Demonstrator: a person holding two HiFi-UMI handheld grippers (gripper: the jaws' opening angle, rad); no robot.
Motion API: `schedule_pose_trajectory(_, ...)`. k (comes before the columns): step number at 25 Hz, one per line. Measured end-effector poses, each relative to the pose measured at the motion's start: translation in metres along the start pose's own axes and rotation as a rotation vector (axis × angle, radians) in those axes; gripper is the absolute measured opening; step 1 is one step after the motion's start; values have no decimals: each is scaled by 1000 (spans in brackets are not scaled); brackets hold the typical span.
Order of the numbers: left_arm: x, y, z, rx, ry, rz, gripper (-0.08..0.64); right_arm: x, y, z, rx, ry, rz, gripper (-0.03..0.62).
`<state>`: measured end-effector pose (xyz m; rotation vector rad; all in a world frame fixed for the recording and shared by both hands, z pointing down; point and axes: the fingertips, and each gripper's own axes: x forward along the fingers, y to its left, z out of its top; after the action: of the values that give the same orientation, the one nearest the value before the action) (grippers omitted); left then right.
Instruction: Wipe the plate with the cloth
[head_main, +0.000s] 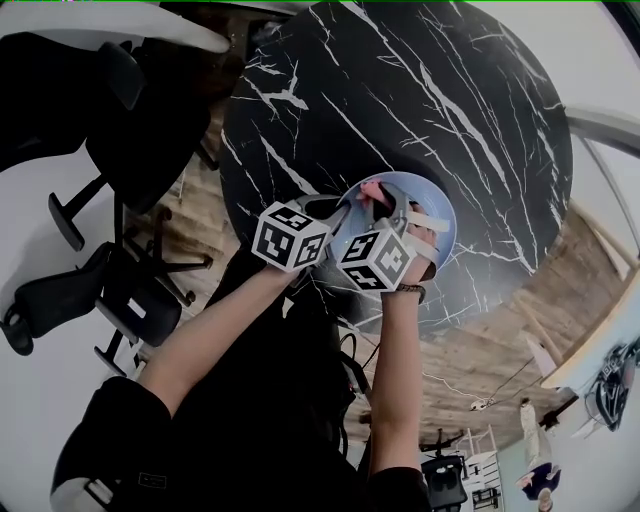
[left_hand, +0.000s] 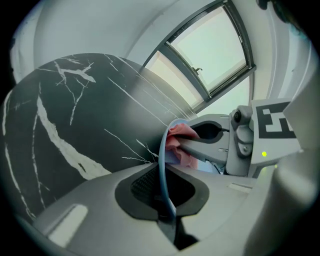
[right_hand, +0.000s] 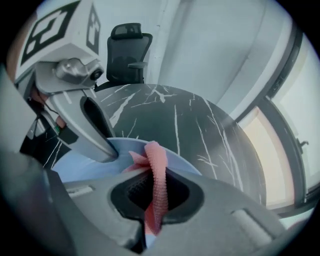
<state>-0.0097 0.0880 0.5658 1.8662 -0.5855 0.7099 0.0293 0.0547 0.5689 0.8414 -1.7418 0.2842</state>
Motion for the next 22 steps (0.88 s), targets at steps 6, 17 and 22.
schedule_pose_trajectory(6,0,0,0,-10,-4,-3,20,-2,-35,-23,55,25,-75,11)
schedule_pose_trajectory(17,0,0,0,-13,-12,7,20,-6,-46,-39,40,68,-177,9)
schedule_pose_trajectory(22,0,0,0,-34,-16,6,18,-9,-23,-30,-58,40,-170,8)
